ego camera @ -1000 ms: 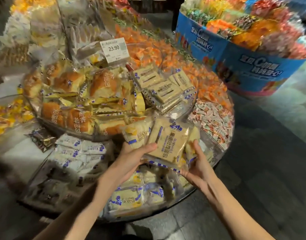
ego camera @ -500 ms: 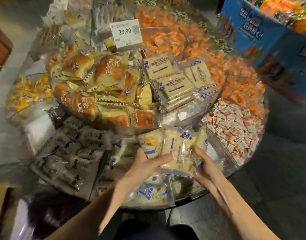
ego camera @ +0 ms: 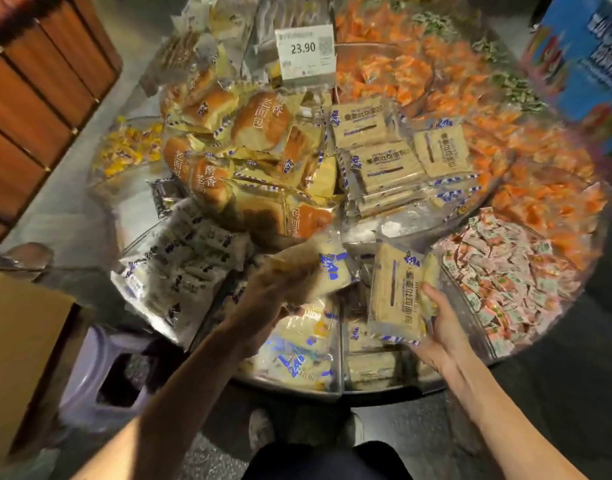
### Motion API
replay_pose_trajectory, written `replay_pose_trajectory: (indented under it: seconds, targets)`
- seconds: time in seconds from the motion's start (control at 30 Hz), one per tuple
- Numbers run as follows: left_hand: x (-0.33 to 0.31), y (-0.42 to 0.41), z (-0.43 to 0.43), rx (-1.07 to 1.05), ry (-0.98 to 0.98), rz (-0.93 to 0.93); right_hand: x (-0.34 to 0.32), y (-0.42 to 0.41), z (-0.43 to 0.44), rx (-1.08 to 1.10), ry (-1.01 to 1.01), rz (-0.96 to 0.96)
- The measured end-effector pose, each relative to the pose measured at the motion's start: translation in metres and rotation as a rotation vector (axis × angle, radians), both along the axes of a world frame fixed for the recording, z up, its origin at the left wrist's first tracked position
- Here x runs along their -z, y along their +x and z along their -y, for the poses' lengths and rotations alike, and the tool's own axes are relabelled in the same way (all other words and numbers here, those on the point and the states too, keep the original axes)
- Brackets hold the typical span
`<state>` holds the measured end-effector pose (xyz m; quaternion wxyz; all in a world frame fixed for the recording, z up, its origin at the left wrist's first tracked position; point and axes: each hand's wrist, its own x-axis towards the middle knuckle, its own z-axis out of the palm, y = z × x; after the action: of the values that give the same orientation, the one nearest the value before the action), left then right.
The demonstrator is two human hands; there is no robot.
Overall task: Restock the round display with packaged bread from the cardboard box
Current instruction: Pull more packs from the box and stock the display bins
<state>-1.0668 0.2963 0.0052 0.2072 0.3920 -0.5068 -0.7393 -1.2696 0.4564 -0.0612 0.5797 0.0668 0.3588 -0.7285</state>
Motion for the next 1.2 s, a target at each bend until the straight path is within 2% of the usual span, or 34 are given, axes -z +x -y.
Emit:
replay_pose_trajectory:
  seconds: [0.17,0.37,0.57,0.67,0.73,0.8,0.87,0.9,0.93,0.97,1.03,1.07,1.1,1.2]
  targets:
    - [0.015,0.038,0.043,-0.05,-0.106,0.133,-0.001,-0.004,0.003,-0.099,0.002,-0.123]
    - [0.044,0.059,0.092,-0.114,-0.14,0.325,0.008,-0.002,0.001,-0.163,0.177,-0.181]
    - [0.064,0.028,0.11,0.106,-0.232,0.427,0.017,0.012,-0.008,-0.138,0.404,-0.342]
    - [0.069,0.015,0.12,0.29,-0.298,0.481,0.031,0.013,-0.012,-0.132,0.44,-0.288]
    - [0.07,0.009,0.123,0.339,-0.41,0.541,0.036,0.015,-0.014,-0.13,0.438,-0.278]
    - [0.071,0.003,0.124,0.289,-0.6,0.643,0.036,0.017,-0.015,-0.133,0.449,-0.293]
    - [0.07,0.0,0.116,0.202,-0.951,0.815,0.034,0.016,-0.015,-0.104,0.469,-0.307]
    - [0.069,-0.001,0.104,0.165,-1.091,0.829,0.032,0.016,-0.013,-0.087,0.461,-0.285]
    - [0.066,-0.001,0.085,0.198,-1.121,0.76,0.033,0.018,-0.011,-0.07,0.458,-0.247]
    - [0.061,-0.002,0.056,0.318,-1.098,0.648,0.032,0.019,-0.009,-0.052,0.444,-0.209]
    - [0.071,-0.001,-0.008,0.694,-1.21,0.543,0.039,0.019,-0.006,-0.025,0.43,-0.19]
    - [0.084,0.002,-0.031,0.864,-1.269,0.557,0.042,0.021,-0.005,-0.024,0.432,-0.218]
    - [0.101,0.003,-0.046,0.948,-1.32,0.605,0.044,0.021,-0.005,-0.011,0.417,-0.241]
    - [0.124,-0.005,-0.054,0.906,-1.383,0.648,0.052,0.009,-0.01,0.001,0.435,-0.285]
